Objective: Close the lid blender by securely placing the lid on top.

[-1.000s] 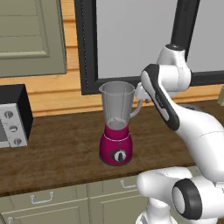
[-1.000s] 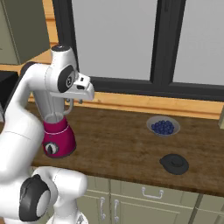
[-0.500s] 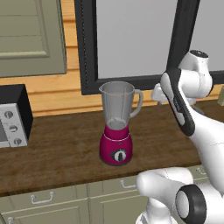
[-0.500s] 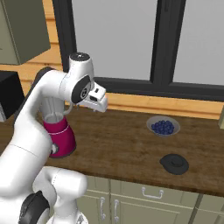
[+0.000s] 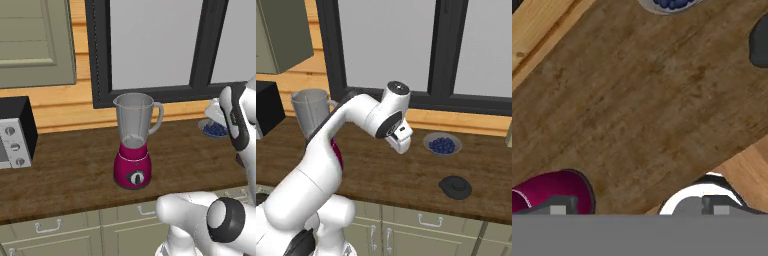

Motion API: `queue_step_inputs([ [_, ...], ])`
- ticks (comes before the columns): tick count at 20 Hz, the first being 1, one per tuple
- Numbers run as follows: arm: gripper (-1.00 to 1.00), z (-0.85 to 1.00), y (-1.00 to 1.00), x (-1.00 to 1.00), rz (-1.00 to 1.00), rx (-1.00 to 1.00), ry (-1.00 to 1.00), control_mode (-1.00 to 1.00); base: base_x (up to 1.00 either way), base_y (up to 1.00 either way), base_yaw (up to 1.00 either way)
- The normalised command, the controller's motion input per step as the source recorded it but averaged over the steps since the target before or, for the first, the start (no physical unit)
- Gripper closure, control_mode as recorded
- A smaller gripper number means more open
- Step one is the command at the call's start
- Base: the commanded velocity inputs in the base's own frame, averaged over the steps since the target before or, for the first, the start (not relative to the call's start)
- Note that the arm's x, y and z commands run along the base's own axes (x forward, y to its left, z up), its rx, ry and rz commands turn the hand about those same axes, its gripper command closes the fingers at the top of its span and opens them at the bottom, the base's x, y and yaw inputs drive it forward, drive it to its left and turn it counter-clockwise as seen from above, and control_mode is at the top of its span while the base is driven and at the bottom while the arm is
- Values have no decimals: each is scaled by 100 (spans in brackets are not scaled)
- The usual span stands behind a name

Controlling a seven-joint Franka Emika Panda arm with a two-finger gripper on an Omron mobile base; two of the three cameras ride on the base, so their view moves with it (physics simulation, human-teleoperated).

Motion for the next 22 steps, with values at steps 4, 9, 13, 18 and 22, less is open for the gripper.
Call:
queue_step_inputs([
  [4,-100,-82,-100,11,-44,18,33,-100,0,0,0],
  [9,-100,-65,-100,3,-39,18,20,-100,0,0,0],
  [13,-100,-50,-93,11,-29,11,22,-100,0,0,0],
  [18,-100,-28,-91,23,-10,0,30,-100,0,0,0],
  [22,-100,-45,-43,55,0,0,18,-100,0,0,0],
])
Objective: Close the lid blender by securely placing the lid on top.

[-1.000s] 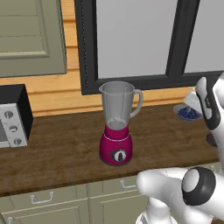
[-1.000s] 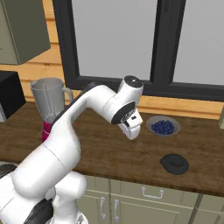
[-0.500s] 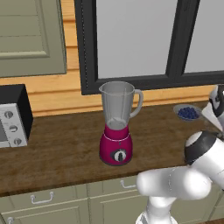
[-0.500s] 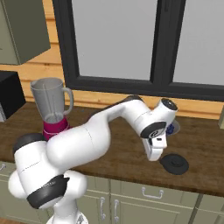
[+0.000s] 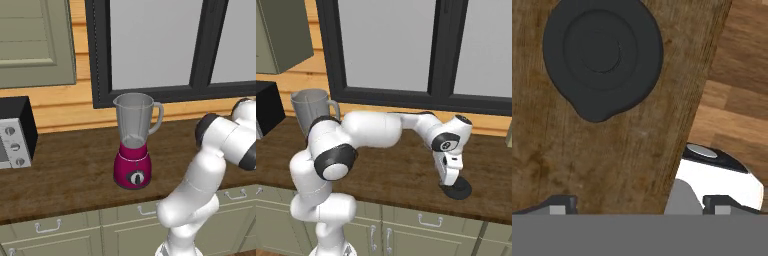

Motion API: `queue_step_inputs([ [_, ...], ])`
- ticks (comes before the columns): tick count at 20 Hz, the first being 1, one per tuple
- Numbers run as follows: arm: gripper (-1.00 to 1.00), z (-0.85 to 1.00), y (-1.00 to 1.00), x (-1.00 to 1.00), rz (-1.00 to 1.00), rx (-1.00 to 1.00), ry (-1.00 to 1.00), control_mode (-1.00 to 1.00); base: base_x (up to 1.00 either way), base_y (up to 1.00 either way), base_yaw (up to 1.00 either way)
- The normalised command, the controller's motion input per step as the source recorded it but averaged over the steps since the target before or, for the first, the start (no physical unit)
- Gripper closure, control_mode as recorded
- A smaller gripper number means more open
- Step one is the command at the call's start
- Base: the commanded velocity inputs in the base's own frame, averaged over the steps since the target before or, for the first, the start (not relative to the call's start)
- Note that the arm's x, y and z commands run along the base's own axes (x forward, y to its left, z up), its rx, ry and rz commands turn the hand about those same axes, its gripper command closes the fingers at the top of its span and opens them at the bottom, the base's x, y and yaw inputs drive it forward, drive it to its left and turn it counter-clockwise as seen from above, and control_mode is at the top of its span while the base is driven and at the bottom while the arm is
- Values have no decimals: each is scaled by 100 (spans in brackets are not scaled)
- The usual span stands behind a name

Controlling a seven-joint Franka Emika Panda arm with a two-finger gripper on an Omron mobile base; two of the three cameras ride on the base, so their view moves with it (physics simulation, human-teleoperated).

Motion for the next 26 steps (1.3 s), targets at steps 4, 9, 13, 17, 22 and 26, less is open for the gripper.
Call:
queue_step_inputs([
  [4,-100,-23,-49,18,0,0,6,-100,0,0,0],
  [9,-100,-17,-35,12,5,0,1,-100,0,0,0],
  [13,-100,-44,-6,0,4,0,0,-100,0,0,0],
  [17,-100,-51,4,0,4,0,0,-100,0,0,0],
  [22,-100,-28,4,14,5,0,-4,-100,0,0,0],
  [26,-100,-6,-3,28,7,0,-6,-100,0,0,0],
])
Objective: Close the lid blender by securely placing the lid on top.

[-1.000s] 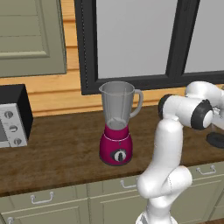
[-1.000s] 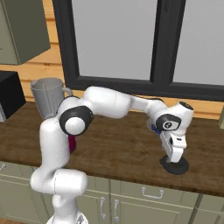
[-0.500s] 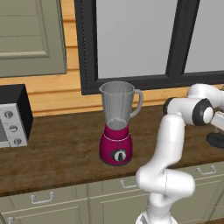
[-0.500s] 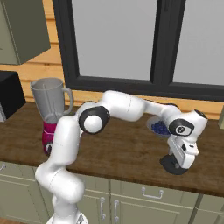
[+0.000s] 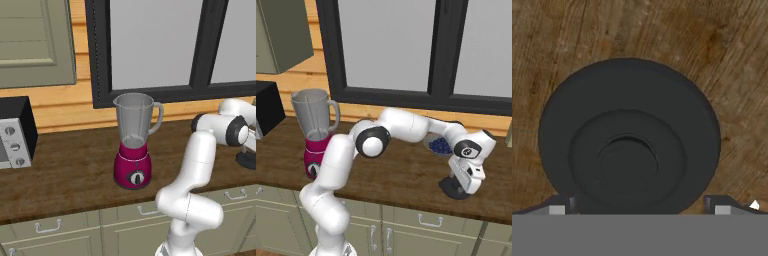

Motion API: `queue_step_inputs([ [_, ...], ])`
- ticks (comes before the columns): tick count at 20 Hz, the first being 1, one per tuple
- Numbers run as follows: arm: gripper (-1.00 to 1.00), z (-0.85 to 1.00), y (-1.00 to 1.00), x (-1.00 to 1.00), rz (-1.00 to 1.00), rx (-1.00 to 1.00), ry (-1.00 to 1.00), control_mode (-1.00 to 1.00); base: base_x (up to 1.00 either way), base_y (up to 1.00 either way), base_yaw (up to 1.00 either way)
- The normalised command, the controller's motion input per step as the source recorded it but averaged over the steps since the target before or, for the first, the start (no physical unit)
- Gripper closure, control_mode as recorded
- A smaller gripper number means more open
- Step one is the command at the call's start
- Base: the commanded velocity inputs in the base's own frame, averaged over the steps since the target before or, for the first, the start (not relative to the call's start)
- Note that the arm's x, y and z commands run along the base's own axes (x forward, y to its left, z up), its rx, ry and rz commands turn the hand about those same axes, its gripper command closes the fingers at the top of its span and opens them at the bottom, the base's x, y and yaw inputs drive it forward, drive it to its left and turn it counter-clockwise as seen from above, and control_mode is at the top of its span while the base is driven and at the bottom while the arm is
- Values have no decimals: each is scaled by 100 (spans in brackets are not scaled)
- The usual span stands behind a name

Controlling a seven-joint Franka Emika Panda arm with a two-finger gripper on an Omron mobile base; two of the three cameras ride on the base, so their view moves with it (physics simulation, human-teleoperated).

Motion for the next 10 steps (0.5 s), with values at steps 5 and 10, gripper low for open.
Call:
queue_step_inputs([
  [5,-100,-31,4,41,4,0,0,-100,0,0,0],
  [10,-100,-58,0,25,4,-2,0,-100,0,0,0],
])
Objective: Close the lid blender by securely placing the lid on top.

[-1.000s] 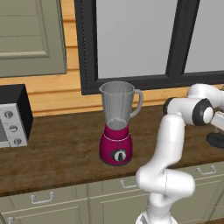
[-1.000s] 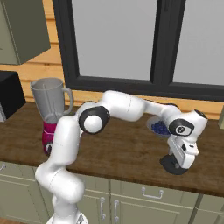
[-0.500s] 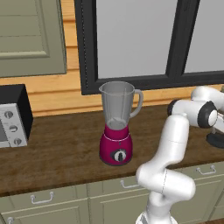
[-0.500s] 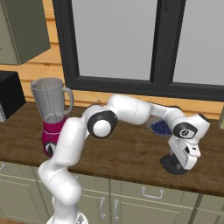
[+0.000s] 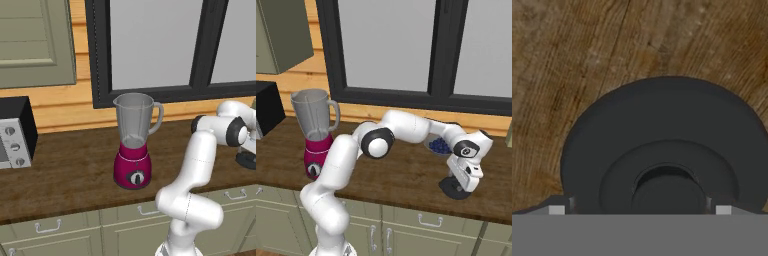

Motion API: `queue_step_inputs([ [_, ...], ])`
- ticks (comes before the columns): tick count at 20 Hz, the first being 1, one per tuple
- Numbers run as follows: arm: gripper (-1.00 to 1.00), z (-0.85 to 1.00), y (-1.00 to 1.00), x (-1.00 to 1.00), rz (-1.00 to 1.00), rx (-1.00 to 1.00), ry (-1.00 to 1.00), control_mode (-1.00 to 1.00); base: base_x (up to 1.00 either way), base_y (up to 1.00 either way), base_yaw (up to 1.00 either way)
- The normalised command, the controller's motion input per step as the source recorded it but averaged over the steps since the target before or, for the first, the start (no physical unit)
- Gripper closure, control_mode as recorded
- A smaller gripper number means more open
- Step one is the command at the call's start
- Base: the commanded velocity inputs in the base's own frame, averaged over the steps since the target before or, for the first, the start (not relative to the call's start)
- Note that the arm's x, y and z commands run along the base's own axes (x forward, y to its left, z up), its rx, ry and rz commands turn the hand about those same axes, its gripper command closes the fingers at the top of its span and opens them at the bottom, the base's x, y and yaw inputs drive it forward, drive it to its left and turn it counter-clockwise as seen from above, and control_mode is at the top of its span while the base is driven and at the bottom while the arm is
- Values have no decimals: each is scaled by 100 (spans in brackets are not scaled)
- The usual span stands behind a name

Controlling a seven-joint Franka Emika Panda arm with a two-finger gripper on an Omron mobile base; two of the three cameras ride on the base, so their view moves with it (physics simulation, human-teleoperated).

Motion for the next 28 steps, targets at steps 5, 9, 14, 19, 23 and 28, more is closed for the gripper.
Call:
queue_step_inputs([
  [5,-100,-63,-14,1,2,-2,-1,-100,0,0,0],
  [9,-100,-78,-1,-1,0,-1,-7,-100,0,0,0],
  [14,100,-100,16,-7,0,-12,-3,-100,0,0,0],
  [19,100,-86,2,-21,0,-4,-13,-100,0,0,0],
  [23,100,-81,1,-15,0,-2,-5,-100,0,0,0],
  [28,100,-99,32,5,0,-10,5,-100,0,0,0],
])
